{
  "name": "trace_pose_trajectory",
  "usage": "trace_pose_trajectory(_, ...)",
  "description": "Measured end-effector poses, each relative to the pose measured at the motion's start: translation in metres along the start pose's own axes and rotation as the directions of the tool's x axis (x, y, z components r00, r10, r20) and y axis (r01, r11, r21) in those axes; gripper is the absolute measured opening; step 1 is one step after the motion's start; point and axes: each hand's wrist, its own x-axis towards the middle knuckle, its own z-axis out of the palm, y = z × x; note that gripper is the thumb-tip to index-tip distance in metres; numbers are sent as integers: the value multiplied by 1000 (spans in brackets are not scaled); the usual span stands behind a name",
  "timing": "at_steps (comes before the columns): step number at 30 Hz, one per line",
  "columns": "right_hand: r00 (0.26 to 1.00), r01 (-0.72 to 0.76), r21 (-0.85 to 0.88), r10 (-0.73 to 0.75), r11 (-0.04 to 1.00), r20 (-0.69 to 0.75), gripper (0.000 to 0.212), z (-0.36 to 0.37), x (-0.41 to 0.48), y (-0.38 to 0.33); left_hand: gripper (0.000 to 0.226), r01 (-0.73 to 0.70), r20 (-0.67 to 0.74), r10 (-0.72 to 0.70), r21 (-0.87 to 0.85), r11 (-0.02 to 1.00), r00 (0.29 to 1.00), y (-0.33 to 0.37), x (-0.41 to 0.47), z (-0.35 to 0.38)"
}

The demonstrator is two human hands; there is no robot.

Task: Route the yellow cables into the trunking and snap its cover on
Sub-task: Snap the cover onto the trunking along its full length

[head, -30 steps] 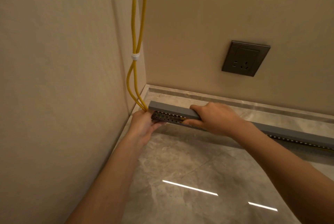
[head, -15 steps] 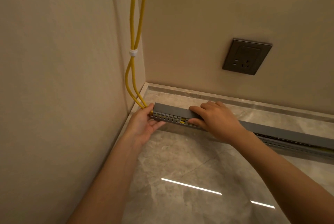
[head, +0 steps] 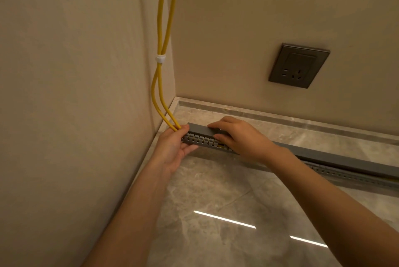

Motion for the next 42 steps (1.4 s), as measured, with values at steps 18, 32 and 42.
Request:
trace_pose_trajectory(18, 986, 65, -117, -46, 991, 161, 36, -15, 10, -5, 13, -55, 94, 66, -110, 992, 993, -7, -9, 0)
trace_pose_trajectory(32, 982, 39, -70, -25, 997, 188, 29, -29, 9, -8, 27, -84, 143, 102, -122, 989, 984, -10, -12, -10)
trace_pose_trajectory(42, 983, 40, -27, -35, 999, 179, 29, -38, 8, -10, 30, -74, 213, 108, -162, 984, 971, -16, -11, -17)
